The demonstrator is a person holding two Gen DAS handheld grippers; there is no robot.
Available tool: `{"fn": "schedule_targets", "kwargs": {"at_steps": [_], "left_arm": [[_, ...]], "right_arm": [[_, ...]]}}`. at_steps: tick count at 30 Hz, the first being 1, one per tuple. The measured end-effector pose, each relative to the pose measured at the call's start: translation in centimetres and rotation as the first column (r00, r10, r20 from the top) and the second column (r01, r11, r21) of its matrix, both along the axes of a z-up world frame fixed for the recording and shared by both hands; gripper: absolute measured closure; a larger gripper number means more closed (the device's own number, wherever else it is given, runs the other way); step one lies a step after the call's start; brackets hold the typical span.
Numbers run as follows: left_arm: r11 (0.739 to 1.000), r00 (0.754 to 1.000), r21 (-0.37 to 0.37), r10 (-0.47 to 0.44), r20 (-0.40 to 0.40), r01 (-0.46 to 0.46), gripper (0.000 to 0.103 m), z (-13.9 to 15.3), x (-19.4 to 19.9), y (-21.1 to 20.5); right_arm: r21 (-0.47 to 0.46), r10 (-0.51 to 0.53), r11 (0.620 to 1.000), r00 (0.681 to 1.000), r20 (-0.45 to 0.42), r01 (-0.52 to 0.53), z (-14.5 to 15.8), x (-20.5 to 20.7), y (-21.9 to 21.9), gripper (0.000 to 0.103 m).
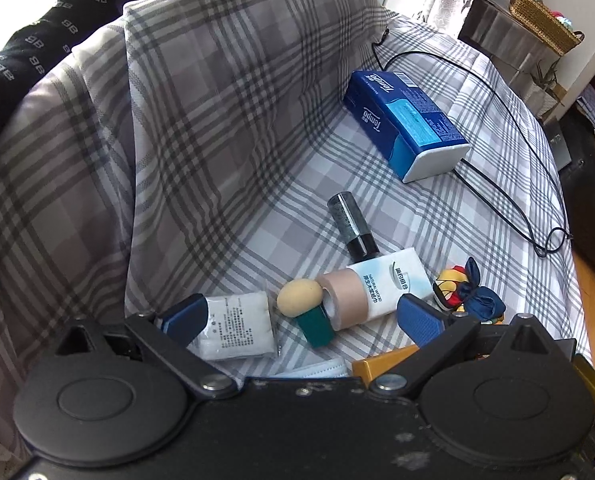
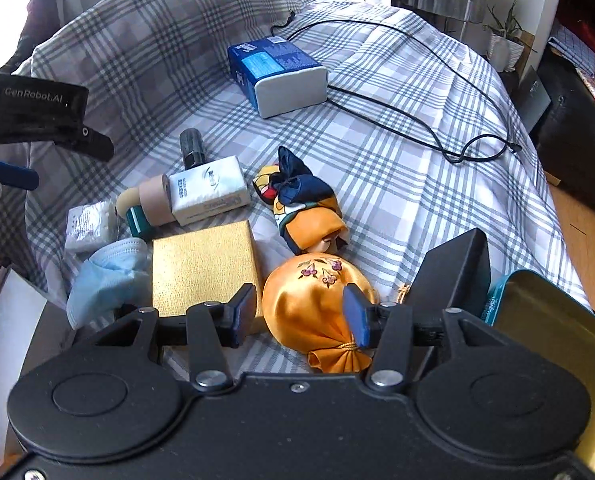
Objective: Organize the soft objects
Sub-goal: 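Move the right tool to the orange satin pouch and close on it, then grasp the blue face mask with the left tool while the right tool holds the pouch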
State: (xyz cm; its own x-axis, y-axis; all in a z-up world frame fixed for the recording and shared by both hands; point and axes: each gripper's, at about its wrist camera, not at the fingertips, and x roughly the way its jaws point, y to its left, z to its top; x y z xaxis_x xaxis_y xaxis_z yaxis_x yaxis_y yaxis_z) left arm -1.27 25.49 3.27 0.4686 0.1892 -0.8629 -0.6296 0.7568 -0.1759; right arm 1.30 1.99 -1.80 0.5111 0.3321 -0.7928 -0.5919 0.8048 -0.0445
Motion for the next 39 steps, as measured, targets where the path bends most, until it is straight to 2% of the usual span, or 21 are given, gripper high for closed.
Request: {"fn": "schedule_targets", "kwargs": {"at_steps": [2, 5, 7, 9, 14, 21, 24, 27, 29, 31, 36, 39], "left_arm": [[1.0, 1.0, -0.021, 0.0, 0.001, 0.0, 0.002, -0.3, 0.3, 0.0], [1.0, 1.0, 0.001, 0.001, -0.014, -0.001, 0.002, -0.5, 0.7, -0.2], [1.0, 1.0, 0.002, 0.001, -0.02, -0.001, 0.002, -0.7, 0.9, -0.3], [1.0, 1.0, -0.013, 0.001, -0.024, -0.001, 0.002, -1.0, 1.0, -0.2], [1.0, 0.999, -0.014, -0.012, -0.039, 0.012, 0.002, -1.5, 1.5, -0.6], [0.999, 0.999, -0.029, -0.024, -0.044, 0.023, 0.002, -1.7, 1.5, -0.6], [0.999, 0.999, -0.04, -0.028, -0.046, 0.026, 0.002, -1.7, 1.4, -0.5], [0.999, 0.998, -0.036, -0.037, -0.057, 0.035, 0.001, -1.9, 1.4, -0.7], [0.999, 0.997, -0.027, -0.042, -0.069, 0.04, 0.002, -2.0, 1.4, -0.9], [0.998, 0.996, -0.035, -0.05, -0.074, 0.048, 0.001, -2.2, 1.4, -0.9], [0.997, 0.993, -0.038, -0.071, -0.095, 0.068, 0.001, -2.4, 1.1, -1.3], [0.996, 0.99, -0.033, -0.085, -0.111, 0.082, 0.001, -2.6, 0.8, -1.7]], "right_arm": [[-0.026, 0.014, 1.0, 1.0, 0.01, -0.014, -0.3, 0.1, 0.1, 0.054], [-0.099, 0.043, 0.994, 0.997, 0.058, -0.037, -0.7, 0.1, 0.4, 0.053], [-0.117, 0.067, 0.991, 0.996, 0.065, -0.059, -1.0, 0.0, 0.5, 0.052], [-0.133, 0.087, 0.988, 0.994, 0.06, -0.079, -1.3, -0.2, 0.5, 0.046], [-0.212, 0.134, 0.972, 0.983, 0.124, -0.105, -2.4, -0.9, 0.9, 0.046], [-0.251, 0.182, 0.957, 0.974, 0.131, -0.146, -3.7, -0.8, 1.6, 0.043], [-0.285, 0.216, 0.944, 0.965, 0.148, -0.168, -4.4, -1.0, 1.9, 0.035], [-0.304, 0.248, 0.932, 0.958, 0.146, -0.195, -5.2, -1.0, 2.0, 0.034], [-0.293, 0.253, 0.935, 0.955, 0.154, -0.2, -5.4, -1.1, 1.8, 0.034], [-0.262, 0.237, 0.945, 0.961, 0.145, -0.194, -5.2, -0.9, 1.5, 0.04], [-0.129, 0.136, 0.984, 0.984, 0.112, -0.121, -4.0, 0.1, 0.1, 0.045], [-0.071, 0.079, 0.995, 0.987, 0.142, -0.069, -3.0, -0.2, -0.8, 0.045]]}}
